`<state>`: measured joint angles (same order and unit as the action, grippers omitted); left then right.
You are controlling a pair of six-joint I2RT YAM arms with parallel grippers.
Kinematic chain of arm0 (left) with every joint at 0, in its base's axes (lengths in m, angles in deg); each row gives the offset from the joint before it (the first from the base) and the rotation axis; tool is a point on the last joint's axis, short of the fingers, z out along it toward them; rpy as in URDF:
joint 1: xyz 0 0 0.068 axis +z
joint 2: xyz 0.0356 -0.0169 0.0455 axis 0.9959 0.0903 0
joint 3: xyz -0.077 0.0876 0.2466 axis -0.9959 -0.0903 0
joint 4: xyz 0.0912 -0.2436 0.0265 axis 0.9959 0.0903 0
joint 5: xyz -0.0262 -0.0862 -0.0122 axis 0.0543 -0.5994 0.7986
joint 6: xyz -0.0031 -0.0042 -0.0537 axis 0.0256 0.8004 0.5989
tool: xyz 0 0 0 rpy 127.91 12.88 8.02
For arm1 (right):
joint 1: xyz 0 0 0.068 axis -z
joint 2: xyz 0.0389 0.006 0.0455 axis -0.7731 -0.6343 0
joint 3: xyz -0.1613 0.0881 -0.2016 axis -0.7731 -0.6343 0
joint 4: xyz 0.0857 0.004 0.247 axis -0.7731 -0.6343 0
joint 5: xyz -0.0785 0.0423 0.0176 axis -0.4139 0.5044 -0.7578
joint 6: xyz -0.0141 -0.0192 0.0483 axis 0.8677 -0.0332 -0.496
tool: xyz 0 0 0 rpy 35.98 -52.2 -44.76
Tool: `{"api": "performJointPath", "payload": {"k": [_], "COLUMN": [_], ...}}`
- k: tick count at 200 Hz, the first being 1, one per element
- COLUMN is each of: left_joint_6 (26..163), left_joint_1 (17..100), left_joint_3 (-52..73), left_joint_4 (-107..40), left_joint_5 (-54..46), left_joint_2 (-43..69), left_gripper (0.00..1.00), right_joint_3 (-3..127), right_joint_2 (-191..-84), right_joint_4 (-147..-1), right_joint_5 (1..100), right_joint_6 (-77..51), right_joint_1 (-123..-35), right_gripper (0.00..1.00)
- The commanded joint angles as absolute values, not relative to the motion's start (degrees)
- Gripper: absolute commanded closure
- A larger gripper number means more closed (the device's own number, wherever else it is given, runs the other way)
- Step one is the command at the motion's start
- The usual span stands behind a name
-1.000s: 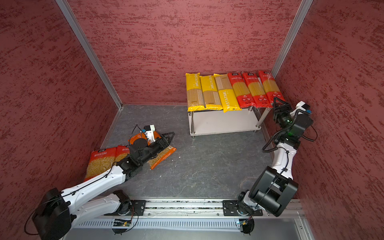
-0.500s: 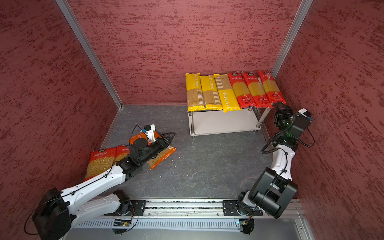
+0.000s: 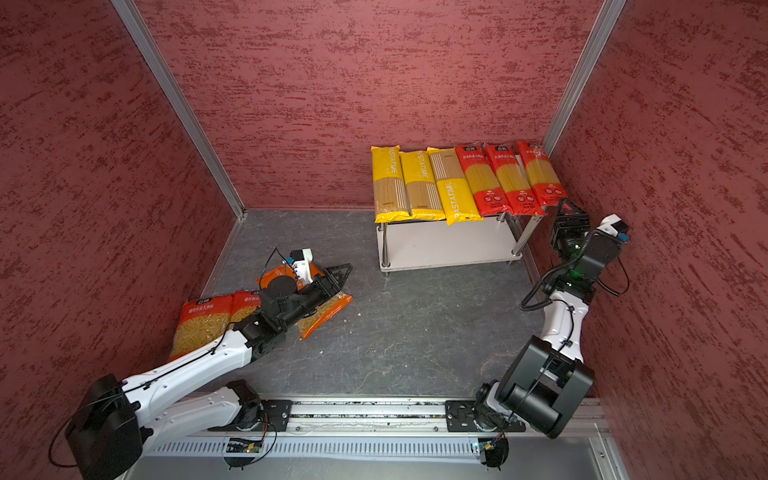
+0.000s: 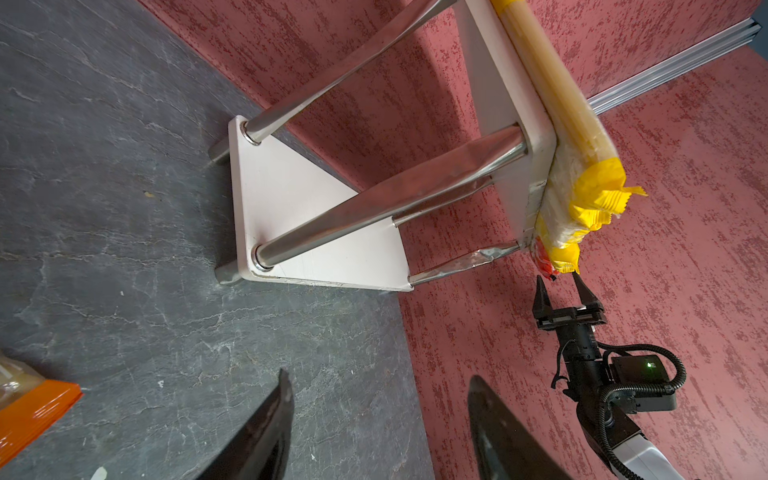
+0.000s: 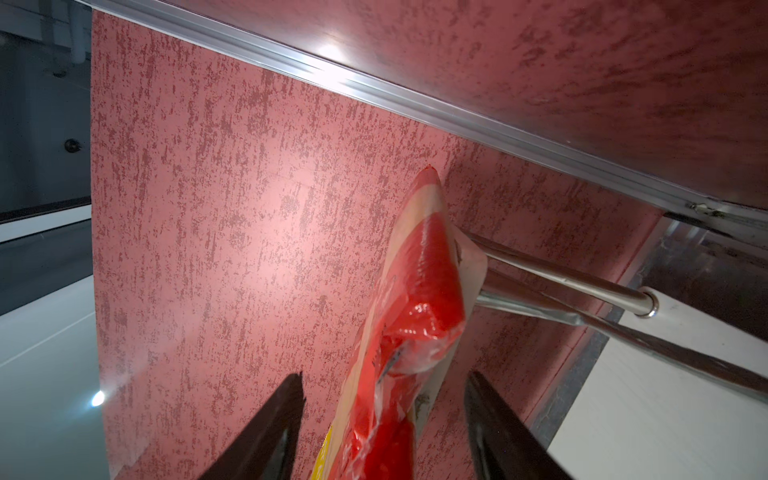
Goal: Place and organize the pasta boxes and bags onto the shelf
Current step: 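Press the bag's lower end against the shelf edge with the right gripper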
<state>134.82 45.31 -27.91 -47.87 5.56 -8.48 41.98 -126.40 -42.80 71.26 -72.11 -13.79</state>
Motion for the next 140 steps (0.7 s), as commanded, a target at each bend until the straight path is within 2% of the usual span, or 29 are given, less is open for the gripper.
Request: {"api": "performJointPath", "payload": {"k": [1, 53, 77, 140], "left_joint_6": [134.6, 134.5, 134.4, 134.6], "left_joint_1": [45.0, 44.8, 44.7, 44.7], "left_joint_3": [-26.6, -26.8, -27.1, -27.7], "left_joint_4": [-48.5, -48.1, -47.8, -47.4], "left_joint_5": [5.3, 5.6, 5.8, 6.3], "left_joint_2": [-8.0, -8.6, -9.1, -10.0], "left_gripper": [0.34, 0.34, 0.34, 0.34], "right_joint_3": [45.1, 48.6, 48.9, 47.6], "right_joint_2": [-126.0, -128.7, -129.1, -127.3], "right_joint_4": [-43.0, -48.3, -50.6, -53.2], "right_joint_5": [68.1, 65.7, 64.9, 65.7], "right_joint_6": [-71.6, -68.4, -67.7, -66.6], "right_joint_1": [-14.8, -18.0, -18.4, -18.4], "right_gripper": [0.36, 0.38, 0.43, 0.79]}}
